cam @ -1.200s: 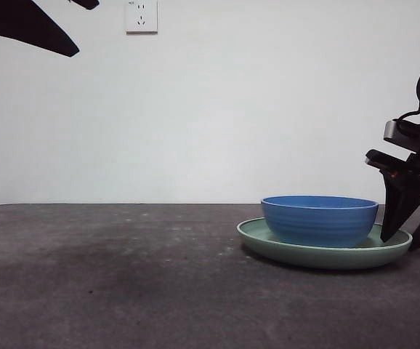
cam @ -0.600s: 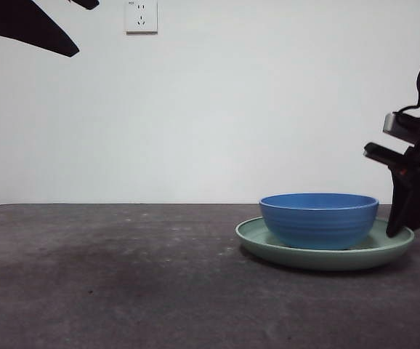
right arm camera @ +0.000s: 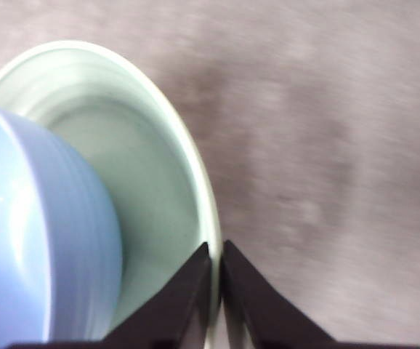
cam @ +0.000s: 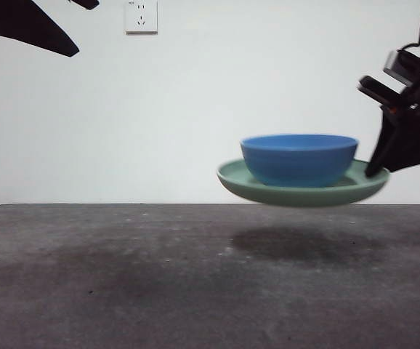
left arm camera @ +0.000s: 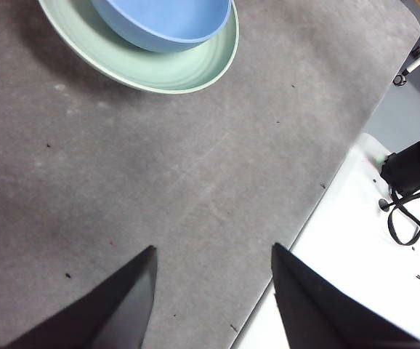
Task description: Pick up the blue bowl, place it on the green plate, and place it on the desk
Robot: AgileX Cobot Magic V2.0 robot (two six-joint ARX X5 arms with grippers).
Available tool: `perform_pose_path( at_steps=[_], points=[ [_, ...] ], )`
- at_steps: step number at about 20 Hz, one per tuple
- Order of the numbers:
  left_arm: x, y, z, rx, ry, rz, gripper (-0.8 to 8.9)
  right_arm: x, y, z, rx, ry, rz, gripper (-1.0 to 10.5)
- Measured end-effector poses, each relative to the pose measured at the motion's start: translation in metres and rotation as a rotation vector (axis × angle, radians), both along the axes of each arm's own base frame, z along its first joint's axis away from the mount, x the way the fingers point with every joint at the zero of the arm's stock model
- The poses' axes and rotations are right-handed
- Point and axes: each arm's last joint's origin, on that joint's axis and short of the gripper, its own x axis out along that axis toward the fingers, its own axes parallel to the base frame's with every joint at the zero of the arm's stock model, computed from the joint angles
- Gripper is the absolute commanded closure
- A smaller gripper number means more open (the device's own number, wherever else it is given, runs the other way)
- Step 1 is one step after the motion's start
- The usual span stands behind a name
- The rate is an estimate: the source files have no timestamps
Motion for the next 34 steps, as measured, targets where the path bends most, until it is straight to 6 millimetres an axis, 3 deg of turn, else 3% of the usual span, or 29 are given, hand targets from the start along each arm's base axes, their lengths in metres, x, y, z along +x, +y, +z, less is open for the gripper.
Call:
perform_pose_path(
  at_steps=[9,14,17,22,27,28,31,34],
  points=[
    [0.000,0.000,0.000,0.000,0.000,0.000,5.64,0.005,0.060,0.008,0.041,-0.048,0.100,9.4],
    [0.000,0.000,0.000,0.000,0.000,0.000,5.64,0.027,0.088,-0.003,0.021,-0.010,0.130,9.4],
    [0.000,0.000,0.000,0.000,0.000,0.000,5.64,0.039,0.100,-0.019,0.002,0.031,0.141,9.4],
    [0.000,0.000,0.000,0.000,0.000,0.000,5.64,0.046,0.104,-0.052,-0.031,0.120,0.139,9.4],
    [0.000,0.000,0.000,0.000,0.000,0.000,5.64,0.048,0.105,-0.061,-0.041,0.146,0.137,9.4],
    [0.000,0.000,0.000,0.000,0.000,0.000,5.64,0.048,0.105,-0.061,-0.041,0.147,0.137,9.2],
    [0.000,0.000,0.000,0.000,0.000,0.000,5.64,0.047,0.105,-0.061,-0.040,0.157,0.141,6.9],
    [0.000,0.000,0.000,0.000,0.000,0.000,5.64,0.046,0.104,-0.062,-0.053,0.171,0.133,6.1]
  ],
)
